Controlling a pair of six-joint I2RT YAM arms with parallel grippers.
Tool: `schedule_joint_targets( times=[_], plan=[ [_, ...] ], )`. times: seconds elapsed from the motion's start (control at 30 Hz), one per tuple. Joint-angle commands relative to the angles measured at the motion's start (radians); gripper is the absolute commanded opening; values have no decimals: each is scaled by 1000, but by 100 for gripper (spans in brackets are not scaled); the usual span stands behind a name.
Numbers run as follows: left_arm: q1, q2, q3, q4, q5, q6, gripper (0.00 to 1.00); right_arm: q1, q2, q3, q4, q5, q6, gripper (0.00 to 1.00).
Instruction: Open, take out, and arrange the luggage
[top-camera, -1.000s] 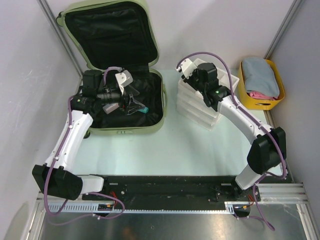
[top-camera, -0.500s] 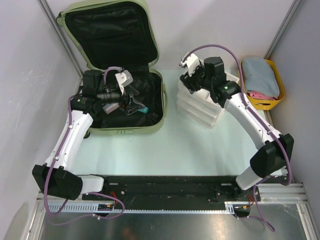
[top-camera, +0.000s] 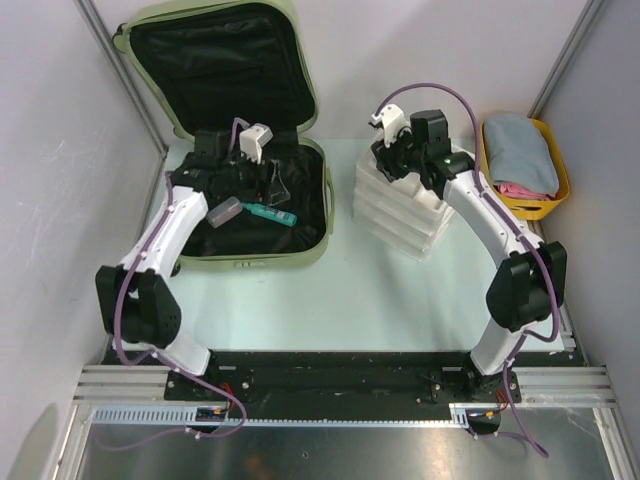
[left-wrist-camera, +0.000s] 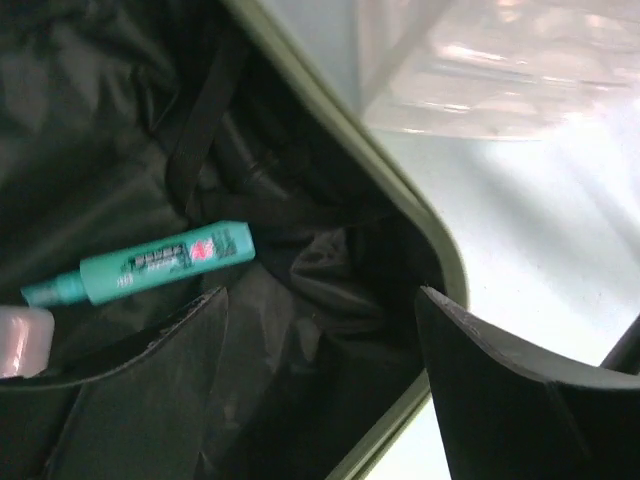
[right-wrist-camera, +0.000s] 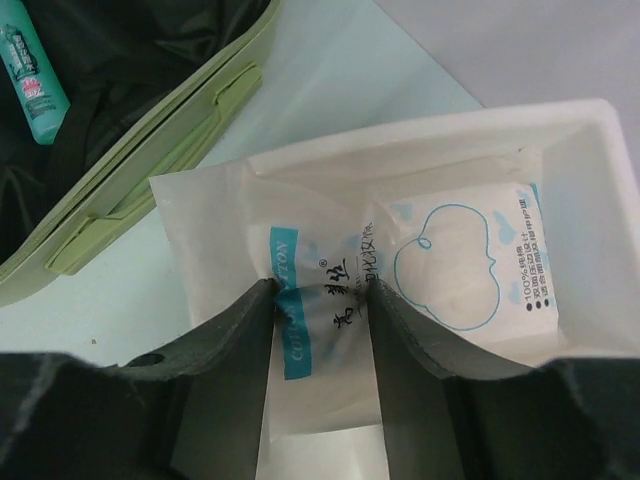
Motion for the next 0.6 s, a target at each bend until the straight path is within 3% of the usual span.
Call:
schedule_joint_targets(
  times=[0.0,0.07,0.2,0.33,0.57],
  plan=[
    [20,64,20,36,-208,-309,80,-23,10,71,-44,15,17,51],
    [30,95,-18,71,-225,-401,81,-20,-13,83,-45,6,24,57],
    [36,159,-40,88,-429,-614,82,0,-61,98,-51,8,16,71],
    [37,205,-41,87,-527,-797,82,20,-118,97,-56,35,17,75],
    [37,308,-9,87,-565,-906,76,54,-199,99,-42,95,17,80]
  ],
)
